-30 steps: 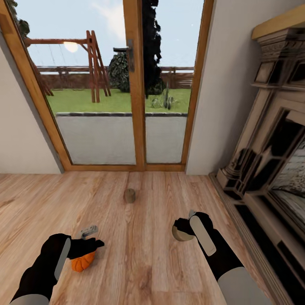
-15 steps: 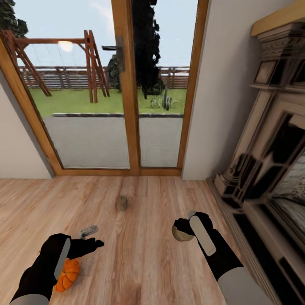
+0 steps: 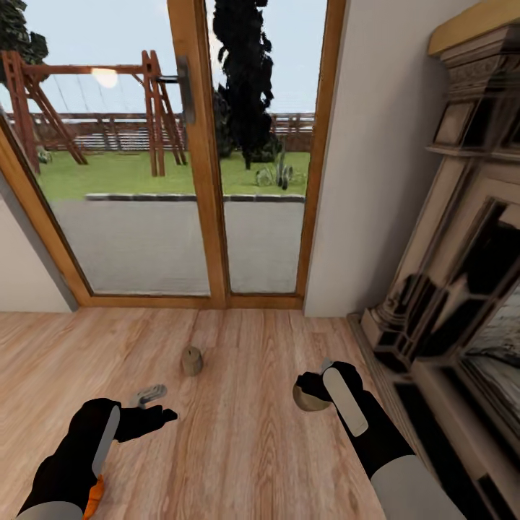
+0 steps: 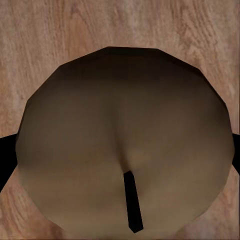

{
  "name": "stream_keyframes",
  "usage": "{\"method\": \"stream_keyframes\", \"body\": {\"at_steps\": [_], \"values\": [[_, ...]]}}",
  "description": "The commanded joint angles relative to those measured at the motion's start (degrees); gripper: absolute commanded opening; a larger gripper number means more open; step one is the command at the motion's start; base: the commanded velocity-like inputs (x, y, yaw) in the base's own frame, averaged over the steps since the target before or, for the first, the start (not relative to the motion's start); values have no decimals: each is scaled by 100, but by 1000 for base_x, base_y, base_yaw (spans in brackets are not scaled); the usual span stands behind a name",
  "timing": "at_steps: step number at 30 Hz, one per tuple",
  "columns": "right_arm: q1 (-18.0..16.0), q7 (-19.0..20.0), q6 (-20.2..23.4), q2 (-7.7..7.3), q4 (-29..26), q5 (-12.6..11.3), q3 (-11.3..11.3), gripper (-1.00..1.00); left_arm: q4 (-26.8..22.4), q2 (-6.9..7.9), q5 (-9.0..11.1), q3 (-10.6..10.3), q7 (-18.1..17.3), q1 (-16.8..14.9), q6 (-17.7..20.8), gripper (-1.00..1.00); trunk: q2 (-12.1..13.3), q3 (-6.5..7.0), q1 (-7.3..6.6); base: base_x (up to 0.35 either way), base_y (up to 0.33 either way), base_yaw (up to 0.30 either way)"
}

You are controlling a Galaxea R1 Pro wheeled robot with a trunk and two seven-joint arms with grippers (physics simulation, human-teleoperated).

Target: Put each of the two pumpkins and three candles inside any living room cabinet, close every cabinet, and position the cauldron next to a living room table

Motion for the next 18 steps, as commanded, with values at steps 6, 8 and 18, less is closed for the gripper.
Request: {"method": "stream_keyframes", "body": {"at_steps": [6, 8, 18], "values": [[-1, 1, -7, 5, -6, -3, 2, -100, 1, 0, 0, 0, 0, 0, 0, 100, 0, 0, 0, 258, -33, 0], [-1, 1, -9, 5, -7, -3, 3, -100, 0, 0, 0, 0, 0, 0, 0, 100, 0, 0, 0, 269, 47, 25], [-1, 1, -14, 5, -7, 3, 4, -100, 1, 0, 0, 0, 0, 0, 0, 100, 0, 7, 0, 271, 42, 89]]}}
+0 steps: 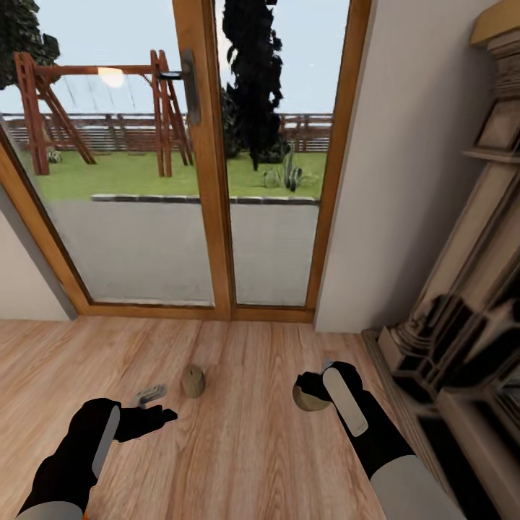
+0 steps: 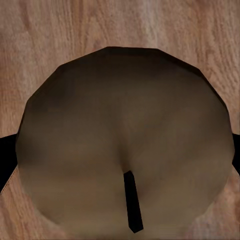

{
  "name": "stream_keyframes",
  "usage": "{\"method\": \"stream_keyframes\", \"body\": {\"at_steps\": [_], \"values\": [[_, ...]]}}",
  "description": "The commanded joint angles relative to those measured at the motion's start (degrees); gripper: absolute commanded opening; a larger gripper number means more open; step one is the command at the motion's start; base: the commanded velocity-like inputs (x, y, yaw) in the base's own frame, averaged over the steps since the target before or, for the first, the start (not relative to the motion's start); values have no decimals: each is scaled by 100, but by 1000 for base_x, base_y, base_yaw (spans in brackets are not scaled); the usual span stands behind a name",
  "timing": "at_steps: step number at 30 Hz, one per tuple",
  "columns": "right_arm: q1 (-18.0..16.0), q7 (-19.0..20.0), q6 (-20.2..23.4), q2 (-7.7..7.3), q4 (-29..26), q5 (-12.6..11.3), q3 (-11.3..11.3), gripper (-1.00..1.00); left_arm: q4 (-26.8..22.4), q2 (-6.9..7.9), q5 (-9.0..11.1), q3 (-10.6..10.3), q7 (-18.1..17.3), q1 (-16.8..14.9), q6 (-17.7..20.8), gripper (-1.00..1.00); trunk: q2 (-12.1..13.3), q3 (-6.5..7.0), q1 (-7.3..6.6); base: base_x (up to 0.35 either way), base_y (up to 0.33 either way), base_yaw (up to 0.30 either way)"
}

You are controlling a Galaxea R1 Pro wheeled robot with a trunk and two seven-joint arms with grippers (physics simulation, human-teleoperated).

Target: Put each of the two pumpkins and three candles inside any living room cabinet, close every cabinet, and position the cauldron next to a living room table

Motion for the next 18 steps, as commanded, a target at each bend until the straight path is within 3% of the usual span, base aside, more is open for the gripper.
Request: {"method": "stream_keyframes", "body": {"at_steps": [1, 13, 18], "values": [[-1, 0, -4, 0, -1, 3, 0, -100, 0, 0, 0, 0, 0, 0, 0, 100, 0, 0, 0, 256, 1, 3], [-1, 0, -6, 0, -1, 1, -2, -100, 0, 0, 0, 0, 0, 0, 0, 100, 0, 0, 0, 247, 0, 2], [-1, 0, -6, 0, -1, -3, 3, -100, 0, -6, 4, 0, 0, 0, 0, 100, 0, 0, 0, 236, -3, 177]]}}
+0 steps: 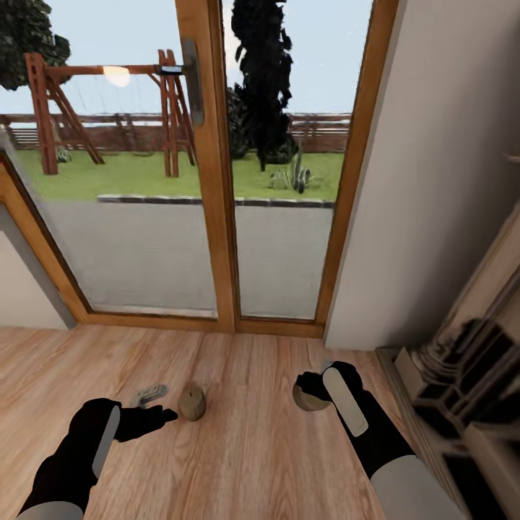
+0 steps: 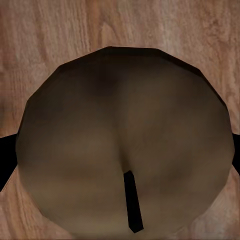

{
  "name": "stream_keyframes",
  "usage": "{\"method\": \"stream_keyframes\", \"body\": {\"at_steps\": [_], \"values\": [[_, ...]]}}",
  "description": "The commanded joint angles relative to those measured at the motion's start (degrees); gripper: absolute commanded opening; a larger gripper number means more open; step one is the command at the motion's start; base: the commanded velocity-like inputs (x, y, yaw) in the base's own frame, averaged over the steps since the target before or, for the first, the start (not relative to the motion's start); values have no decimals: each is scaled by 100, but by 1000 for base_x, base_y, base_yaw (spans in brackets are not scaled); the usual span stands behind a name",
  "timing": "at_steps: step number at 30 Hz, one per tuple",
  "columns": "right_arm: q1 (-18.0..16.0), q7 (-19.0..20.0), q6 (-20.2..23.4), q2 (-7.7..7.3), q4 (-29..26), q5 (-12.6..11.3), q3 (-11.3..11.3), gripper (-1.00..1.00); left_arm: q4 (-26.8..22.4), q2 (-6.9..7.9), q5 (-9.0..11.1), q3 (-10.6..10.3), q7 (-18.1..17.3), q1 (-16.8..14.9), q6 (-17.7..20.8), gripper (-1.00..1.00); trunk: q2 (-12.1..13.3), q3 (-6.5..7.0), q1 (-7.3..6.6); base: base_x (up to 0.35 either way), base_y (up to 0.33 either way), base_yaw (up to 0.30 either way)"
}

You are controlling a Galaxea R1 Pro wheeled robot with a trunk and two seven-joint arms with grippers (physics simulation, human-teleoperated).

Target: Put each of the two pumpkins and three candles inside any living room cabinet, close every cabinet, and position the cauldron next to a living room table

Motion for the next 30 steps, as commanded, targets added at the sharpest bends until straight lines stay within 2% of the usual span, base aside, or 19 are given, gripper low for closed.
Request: {"method": "stream_keyframes", "body": {"at_steps": [1, 13, 21, 30], "values": [[-1, 0, -2, 0, 0, 6, 1, -100, 1, -4, 1, 0, 0, 0, 0, 100, 0, 0, 0, 236, -87, 121], [-1, 0, 9, 0, -2, 5, 3, -100, 0, -3, 2, 0, 0, 0, 0, 100, 0, 0, 0, 227, -129, 22], [-1, 69, 28, 0, -33, 4, 5, -100, 0, 10, 4, 6, 0, 0, 0, 100, 0, 0, 0, 45, -4, 0], [-6, 1612, 36, -52, -69, 40, -9, -100, 0, 23, 1, 9, -3, 0, -26, 100, -321, -143, 176, 1, 0, 0]]}}
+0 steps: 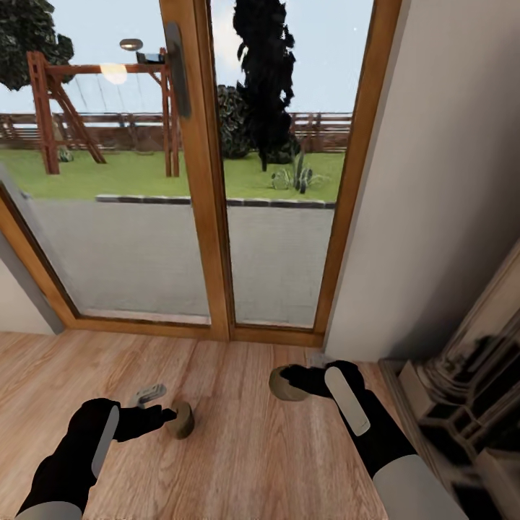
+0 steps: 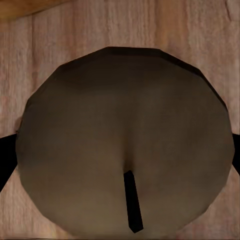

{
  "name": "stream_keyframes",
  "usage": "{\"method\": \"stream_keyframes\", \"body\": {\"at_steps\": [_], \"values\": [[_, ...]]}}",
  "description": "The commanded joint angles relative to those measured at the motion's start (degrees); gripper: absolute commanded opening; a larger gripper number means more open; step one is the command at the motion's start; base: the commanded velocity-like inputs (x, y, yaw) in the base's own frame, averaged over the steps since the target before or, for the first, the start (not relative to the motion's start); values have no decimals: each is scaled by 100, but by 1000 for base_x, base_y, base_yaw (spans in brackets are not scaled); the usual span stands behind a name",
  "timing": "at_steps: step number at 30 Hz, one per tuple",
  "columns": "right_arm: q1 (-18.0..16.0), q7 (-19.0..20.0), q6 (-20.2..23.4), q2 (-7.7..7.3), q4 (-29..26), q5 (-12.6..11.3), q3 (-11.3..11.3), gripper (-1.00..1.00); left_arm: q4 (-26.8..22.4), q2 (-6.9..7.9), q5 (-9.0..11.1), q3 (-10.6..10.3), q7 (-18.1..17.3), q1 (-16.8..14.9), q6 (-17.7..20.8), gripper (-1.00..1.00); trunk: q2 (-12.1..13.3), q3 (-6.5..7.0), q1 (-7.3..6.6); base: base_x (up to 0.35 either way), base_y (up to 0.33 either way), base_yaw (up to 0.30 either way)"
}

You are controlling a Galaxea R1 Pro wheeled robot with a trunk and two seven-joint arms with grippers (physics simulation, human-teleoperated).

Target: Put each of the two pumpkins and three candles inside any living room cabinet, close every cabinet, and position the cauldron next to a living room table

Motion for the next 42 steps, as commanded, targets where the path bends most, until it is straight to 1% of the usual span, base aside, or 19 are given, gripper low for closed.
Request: {"method": "stream_keyframes", "body": {"at_steps": [1, 4, 8, 10, 12, 14, 18, 21, 24, 30, 31, 34, 37, 39, 42], "values": [[2, 258, -11, -16, -2, 49, -3, -100, 3, -1, 0, 0, 6, 0, -13, 100, -42, -18, 22, 0, 0, 0], [4, 539, -34, -31, -2, 76, -5, -100, 13, -6, -3, 0, 17, 0, -28, 100, -162, -72, 88, 0, 0, 0], [5, 682, -37, -44, -29, 63, -13, -100, 21, -19, -4, 0, 26, 0, -46, 100, -322, -144, 176, 0, 0, 0], [18, 887, -24, -53, -192, 37, -22, -100, 24, -21, -4, 0, 28, 0, -50, 100, -403, -180, 220, 0, 0, 0], [142, 1238, -13, -67, -516, 27, -38, -100, 25, -17, -4, 0, 29, 0, -57, 100, -445, -220, 245, 0, 0, 0], [370, 1654, -8, -116, -930, 27, -74, -100, 26, -17, -4, 0, 30, 0, -60, 100, -448, -264, 250, 0, 0, 0], [771, 2484, -4, -315, -1682, 20, -234, -100, 26, -17, -4, 0, 30, 0, -62, 100, -453, -353, 261, 0, 0, 0], [942, 3114, -11, -366, -1905, 18, -467, -100, 26, -17, -4, 0, 30, 0, -63, 100, -457, -419, 268, 0, 0, 0], [1001, 3511, -39, -377, -1941, 25, -608, -100, 26, -28, -9, 0, 30, 0, -109, 100, -461, -486, 276, 0, 0, 0], [1018, 3617, -48, -355, -1947, 20, -638, -100, 55, -48, -12, -10, 36, 0, -153, 100, -469, -619, 292, 0, 0, 0], [1021, 3623, -48, -341, -1946, 20, -640, -100, 62, -52, -12, -14, 93, 0, -160, 100, -471, -641, 294, 0, 0, 0], [1020, 3627, -49, -324, -1944, 19, -639, -100, 68, -60, -13, -16, 385, 0, -176, 100, -475, -707, 302, 0, 0, 0], [1019, 3632, -54, -307, -1938, 14, -638, -100, 79, -86, -1, -20, 808, 0, -420, 100, -479, -774, 310, 0, 0, 0], [1018, 3637, -56, -303, -1938, 12, -638, -100, 122, -154, 5, -23, 1134, 0, -580, 100, -481, -818, 315, 0, 0, 0], [1021, 3644, -112, -296, -1937, 6, -631, -100, 210, -260, 11, -25, 1550, 0, -697, 100, -485, -885, 323, 0, 0, 0]]}}
